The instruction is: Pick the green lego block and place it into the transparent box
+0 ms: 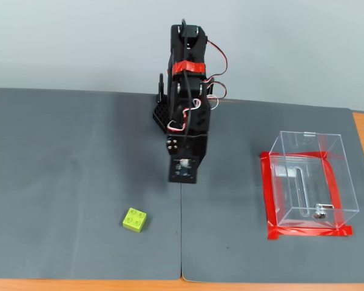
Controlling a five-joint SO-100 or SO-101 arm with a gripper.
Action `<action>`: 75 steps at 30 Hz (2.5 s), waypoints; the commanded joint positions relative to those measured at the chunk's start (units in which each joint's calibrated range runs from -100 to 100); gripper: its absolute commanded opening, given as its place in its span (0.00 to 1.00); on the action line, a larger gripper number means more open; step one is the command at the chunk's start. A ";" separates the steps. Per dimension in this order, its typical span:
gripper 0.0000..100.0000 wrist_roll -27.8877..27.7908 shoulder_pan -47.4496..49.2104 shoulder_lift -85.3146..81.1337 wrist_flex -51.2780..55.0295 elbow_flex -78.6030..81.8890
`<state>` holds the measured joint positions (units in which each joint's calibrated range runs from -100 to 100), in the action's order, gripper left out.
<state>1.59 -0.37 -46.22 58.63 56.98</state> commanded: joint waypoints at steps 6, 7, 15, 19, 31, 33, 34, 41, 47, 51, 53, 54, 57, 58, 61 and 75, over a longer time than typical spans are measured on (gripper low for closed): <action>0.02 0.21 -7.58 13.37 -0.64 -13.07; 0.02 0.21 -8.25 14.72 -0.64 -14.33; 0.02 -0.26 -12.28 24.13 -1.34 -22.74; 0.02 -0.36 -13.40 27.52 -8.37 -23.38; 0.02 -2.76 -10.63 30.32 -13.49 -22.47; 0.02 -2.76 -10.49 30.32 -13.49 -22.47; 0.04 -2.76 -10.49 30.41 -13.49 -22.47; 0.28 -2.29 -11.16 32.19 -12.88 -22.38; 0.38 -2.66 -11.31 33.12 -13.40 -22.38; 0.38 -2.71 -10.86 35.24 -13.49 -22.93; 0.38 -2.71 -10.86 36.43 -13.49 -23.20; 0.38 -2.71 -10.86 36.94 -13.49 -23.29; 0.38 -2.76 -10.78 38.80 -13.49 -23.29; 0.38 -2.76 -10.78 39.48 -13.58 -23.38; 0.38 -2.71 -10.56 41.34 -14.01 -23.83; 0.38 -2.39 -11.08 49.82 -19.48 -24.83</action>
<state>-1.00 -11.13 3.14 40.24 35.52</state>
